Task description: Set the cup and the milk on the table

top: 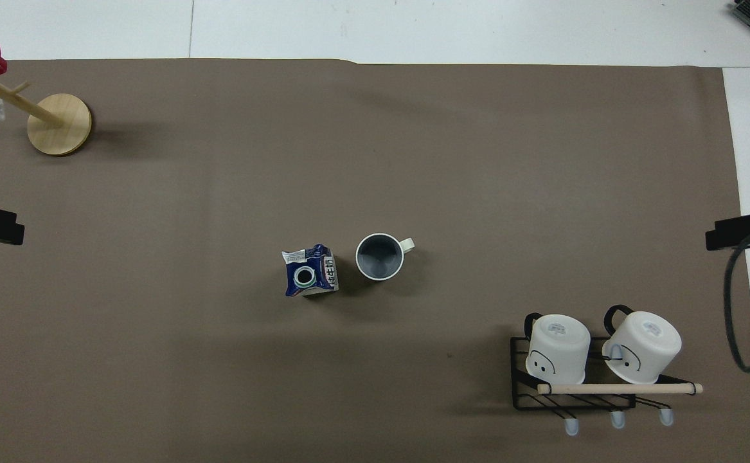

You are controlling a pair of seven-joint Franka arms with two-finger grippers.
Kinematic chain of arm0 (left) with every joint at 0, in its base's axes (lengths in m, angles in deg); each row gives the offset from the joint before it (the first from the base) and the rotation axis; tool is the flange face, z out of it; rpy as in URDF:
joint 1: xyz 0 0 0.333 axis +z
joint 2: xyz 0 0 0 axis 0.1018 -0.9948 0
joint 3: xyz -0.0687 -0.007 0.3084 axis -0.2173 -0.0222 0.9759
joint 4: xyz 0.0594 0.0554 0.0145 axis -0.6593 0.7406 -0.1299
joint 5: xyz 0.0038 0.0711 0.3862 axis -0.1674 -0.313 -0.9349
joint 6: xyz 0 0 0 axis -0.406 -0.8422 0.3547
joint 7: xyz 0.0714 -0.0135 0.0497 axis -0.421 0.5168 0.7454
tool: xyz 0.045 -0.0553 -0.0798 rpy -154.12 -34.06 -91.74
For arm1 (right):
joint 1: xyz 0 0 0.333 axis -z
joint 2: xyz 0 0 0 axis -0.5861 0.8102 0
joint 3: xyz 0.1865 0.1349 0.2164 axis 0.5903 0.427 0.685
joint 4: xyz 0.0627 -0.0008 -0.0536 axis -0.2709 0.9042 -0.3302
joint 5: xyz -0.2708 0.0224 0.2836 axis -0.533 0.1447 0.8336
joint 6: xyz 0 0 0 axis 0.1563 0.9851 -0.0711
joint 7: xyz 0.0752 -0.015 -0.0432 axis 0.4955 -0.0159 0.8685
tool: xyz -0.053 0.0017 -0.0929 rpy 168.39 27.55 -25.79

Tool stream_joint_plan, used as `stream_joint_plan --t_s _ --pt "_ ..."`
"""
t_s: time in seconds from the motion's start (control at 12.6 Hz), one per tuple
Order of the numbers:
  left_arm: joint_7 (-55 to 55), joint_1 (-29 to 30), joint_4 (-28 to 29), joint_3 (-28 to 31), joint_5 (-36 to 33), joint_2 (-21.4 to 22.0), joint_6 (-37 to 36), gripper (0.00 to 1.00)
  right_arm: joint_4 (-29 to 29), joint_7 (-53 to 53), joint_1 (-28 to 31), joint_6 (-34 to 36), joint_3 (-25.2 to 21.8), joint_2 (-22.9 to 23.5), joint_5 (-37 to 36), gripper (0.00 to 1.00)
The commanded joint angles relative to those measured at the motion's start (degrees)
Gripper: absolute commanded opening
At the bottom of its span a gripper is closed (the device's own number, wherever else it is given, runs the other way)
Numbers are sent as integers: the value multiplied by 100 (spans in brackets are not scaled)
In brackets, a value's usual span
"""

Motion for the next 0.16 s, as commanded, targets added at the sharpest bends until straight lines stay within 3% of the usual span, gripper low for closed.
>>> stream_joint_plan --t_s 0.0,0.08 --pt "-66 83 -170 -23 96 -52 -170 100 -49 -94 72 23 30 21 36 100" --pt "-66 74 -170 -23 105 -52 -170 100 -31 -94 72 23 30 21 36 100"
